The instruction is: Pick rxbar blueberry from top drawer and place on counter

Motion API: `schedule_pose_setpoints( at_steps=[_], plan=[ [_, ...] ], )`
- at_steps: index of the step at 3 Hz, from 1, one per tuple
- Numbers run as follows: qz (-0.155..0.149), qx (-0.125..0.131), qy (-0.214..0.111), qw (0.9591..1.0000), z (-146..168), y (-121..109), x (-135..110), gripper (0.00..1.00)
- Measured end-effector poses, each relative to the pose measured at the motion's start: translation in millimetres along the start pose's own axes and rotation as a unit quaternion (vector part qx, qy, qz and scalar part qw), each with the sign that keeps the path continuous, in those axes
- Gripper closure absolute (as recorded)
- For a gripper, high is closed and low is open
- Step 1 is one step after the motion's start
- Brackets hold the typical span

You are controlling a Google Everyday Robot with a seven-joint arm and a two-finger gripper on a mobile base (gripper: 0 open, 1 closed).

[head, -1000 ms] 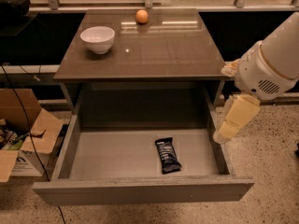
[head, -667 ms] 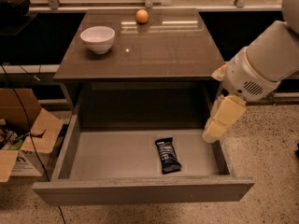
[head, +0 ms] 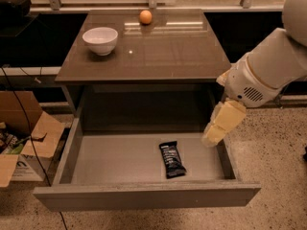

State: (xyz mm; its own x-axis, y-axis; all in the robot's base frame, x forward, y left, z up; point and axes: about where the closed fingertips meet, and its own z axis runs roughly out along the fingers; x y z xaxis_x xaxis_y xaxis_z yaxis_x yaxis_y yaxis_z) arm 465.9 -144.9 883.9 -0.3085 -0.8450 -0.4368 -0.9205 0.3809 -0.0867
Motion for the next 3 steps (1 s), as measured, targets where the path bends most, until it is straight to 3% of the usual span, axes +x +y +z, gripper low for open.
schedule_pose_setpoints(
  at_steps=[3],
  plan=[
    [0.027, -0.049, -0.049, 0.9972, 101.3, 2.5, -8.1, 0.0]
  ],
)
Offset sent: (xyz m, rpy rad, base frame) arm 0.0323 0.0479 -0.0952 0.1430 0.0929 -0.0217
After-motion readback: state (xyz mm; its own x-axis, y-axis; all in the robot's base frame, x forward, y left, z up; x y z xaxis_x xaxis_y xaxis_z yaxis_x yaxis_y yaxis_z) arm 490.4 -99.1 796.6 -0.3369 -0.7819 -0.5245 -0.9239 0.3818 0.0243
